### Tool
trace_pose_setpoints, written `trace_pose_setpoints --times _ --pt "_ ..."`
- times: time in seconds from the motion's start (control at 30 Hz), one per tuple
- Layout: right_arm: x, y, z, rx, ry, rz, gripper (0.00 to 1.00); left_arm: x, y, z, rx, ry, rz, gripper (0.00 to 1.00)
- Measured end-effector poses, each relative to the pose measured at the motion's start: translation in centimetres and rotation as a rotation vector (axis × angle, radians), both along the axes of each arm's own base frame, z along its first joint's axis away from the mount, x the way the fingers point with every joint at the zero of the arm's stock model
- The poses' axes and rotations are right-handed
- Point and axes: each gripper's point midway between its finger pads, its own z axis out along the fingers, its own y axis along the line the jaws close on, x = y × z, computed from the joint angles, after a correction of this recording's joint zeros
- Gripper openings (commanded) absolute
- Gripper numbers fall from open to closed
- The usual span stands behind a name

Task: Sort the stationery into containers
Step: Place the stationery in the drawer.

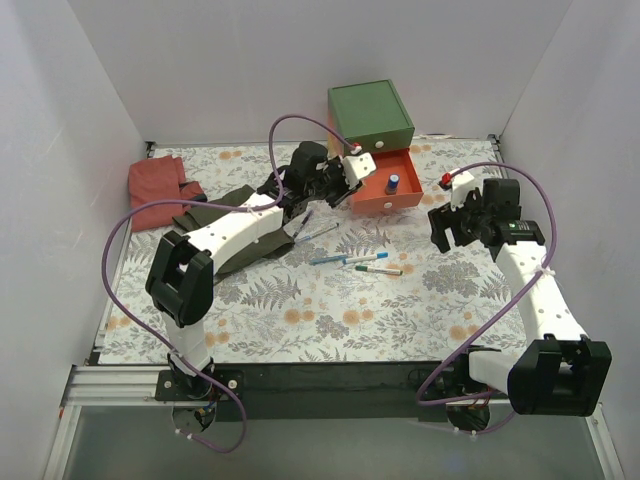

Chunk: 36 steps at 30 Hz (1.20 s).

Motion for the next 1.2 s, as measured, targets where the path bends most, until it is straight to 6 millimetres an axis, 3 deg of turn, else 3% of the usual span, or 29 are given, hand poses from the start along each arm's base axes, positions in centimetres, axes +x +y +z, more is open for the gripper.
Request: trace_pose_setpoints --times 0.3,0.37,0.5,0.7,0.87,0.93,0.97,1.07,1.2 --pt "-0.9 -0.4 -1.5 0.005 0.036 -0.016 0.88 1.6 -1.0 2.9 -0.097 -0.132 0.0 0.0" --pt "-0.8 -0.8 -1.5 0.008 0.038 -0.032 0.88 1.7 -1.2 2.7 -0.112 -0.158 -0.008 0.0" --pt "-0.8 -1.2 -1.5 0.018 0.042 -0.058 0.88 2.7 -2.3 0.5 -0.129 -0.18 -0.021 0.0" --pt "-0.8 -1.5 -1.6 0.02 0.044 -0.068 0.88 4.3 -3.5 -5.2 -0.101 -0.129 -0.014 0.0" --pt "-0.8 -1.6 -1.8 0.025 0.051 -0.071 0.88 5.1 -3.9 -6.0 -0.103 -0.128 -0.001 0.02" --pt "-0.8 -1.6 -1.9 0.027 0.057 -0.071 0.88 5.5 -4.1 -5.3 -0.116 -0.146 0.001 0.1" --pt "-0.7 -1.5 -2.0 0.029 0.06 -0.069 0.88 5.7 -4.2 -5.0 -0.121 -0.154 0.003 0.25" --pt "-0.7 -1.4 -2.1 0.036 0.065 -0.064 0.88 6.0 -4.3 -4.0 -0.133 -0.178 0.007 0.49" --pt "-0.7 -1.3 -2.2 0.042 0.072 -0.063 0.88 6.5 -4.3 -3.3 -0.139 -0.207 0.021 0.63"
